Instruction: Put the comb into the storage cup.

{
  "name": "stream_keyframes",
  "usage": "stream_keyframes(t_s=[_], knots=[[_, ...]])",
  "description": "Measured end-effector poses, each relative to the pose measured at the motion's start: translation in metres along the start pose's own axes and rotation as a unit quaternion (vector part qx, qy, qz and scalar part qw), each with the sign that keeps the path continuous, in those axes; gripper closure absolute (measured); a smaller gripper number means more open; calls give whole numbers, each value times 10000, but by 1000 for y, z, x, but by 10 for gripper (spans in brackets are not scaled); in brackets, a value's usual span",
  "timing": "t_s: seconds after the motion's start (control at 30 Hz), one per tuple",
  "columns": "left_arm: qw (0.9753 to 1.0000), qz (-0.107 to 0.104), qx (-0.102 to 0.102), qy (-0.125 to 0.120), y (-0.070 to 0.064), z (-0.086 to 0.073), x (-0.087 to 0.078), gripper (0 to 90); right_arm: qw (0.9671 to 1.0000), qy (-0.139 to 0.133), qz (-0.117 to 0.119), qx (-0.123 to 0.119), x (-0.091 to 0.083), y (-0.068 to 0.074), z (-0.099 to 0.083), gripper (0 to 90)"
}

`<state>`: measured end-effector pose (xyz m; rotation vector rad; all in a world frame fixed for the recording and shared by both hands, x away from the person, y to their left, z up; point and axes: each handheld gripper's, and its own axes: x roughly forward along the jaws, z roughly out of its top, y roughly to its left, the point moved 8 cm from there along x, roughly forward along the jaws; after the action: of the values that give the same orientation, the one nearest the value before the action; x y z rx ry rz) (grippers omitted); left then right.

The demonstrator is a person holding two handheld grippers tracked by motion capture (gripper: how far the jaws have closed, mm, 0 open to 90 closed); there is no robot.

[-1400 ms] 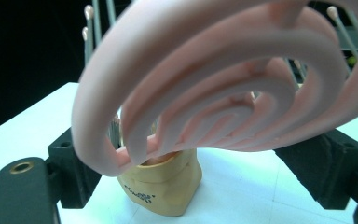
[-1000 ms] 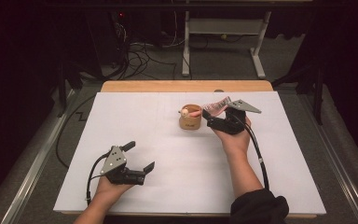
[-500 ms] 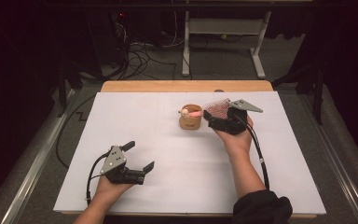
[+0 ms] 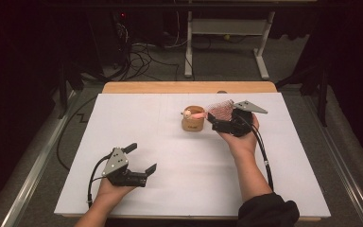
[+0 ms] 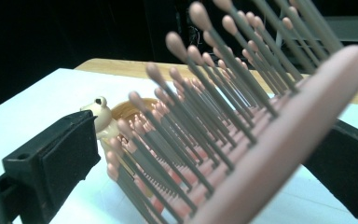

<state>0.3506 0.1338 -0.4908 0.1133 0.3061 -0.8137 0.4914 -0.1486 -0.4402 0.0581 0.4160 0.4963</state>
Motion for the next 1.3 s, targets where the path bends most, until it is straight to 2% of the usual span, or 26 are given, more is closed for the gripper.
stream_keyframes(t_s=[0.13,0.5,0.77,0.9,1.0,1.3], knots=[[10000,2,9,12,0,0,0,0,9999,16,-35,-110,-2,0,0,2],[10000,44,-70,-45,5,1,-2,0,9998,-12,13,-214,-13,4,-1,2],[9998,92,-143,-34,10,1,-3,0,9994,6,69,-334,-27,10,-11,2],[9997,107,-197,-54,13,2,-5,0,9993,11,81,-362,-33,11,-19,3],[9997,108,-207,-48,14,2,-6,0,9990,79,59,-443,-36,10,-30,3],[9995,184,-248,31,19,0,-5,0,9987,305,15,-413,-44,2,-65,3]])
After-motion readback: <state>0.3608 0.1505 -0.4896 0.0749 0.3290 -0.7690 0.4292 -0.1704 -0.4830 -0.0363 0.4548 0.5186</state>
